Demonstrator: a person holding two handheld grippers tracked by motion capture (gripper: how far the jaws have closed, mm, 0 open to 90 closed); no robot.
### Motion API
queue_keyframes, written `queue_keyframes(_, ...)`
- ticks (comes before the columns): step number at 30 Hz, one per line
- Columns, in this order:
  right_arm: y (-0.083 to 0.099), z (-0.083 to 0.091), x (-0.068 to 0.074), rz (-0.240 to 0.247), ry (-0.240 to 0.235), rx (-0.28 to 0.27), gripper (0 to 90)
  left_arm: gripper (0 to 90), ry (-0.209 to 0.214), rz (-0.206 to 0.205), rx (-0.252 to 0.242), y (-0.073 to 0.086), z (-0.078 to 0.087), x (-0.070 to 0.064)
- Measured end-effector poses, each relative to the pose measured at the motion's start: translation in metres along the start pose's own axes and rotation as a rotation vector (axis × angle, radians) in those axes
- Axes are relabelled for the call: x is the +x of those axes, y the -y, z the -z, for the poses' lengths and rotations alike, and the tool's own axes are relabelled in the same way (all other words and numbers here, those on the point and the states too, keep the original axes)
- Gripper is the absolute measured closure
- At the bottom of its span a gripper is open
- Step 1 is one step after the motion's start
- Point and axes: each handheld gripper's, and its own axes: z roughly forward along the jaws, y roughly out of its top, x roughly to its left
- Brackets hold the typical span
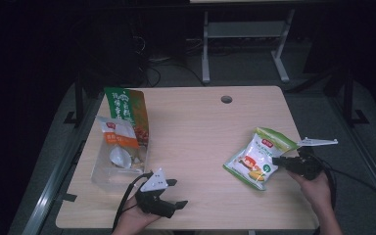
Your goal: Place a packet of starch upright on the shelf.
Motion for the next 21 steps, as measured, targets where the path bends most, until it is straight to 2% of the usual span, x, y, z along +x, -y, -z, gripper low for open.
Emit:
queue_keyframes(6,-0.007,0.006,0.017,0.061,-0.004,-0.023,84.7,22.6,0.002,-0.001,-0.004,-0.002,-0.001,0.001)
queue_keyframes(10,-0.01,0.009,0.028,0.109,-0.017,-0.052,85.4,22.7,0.009,0.013,-0.01,-0.004,-0.001,0.004)
queue_keyframes(14,-0.018,0.014,0.042,0.15,-0.056,-0.091,86.4,23.0,0.017,0.034,-0.031,-0.009,0.0,0.006)
queue_keyframes(21,-0.035,0.015,0.076,0.259,-0.115,-0.12,87.9,23.1,0.014,0.029,-0.03,-0.013,-0.001,0.005)
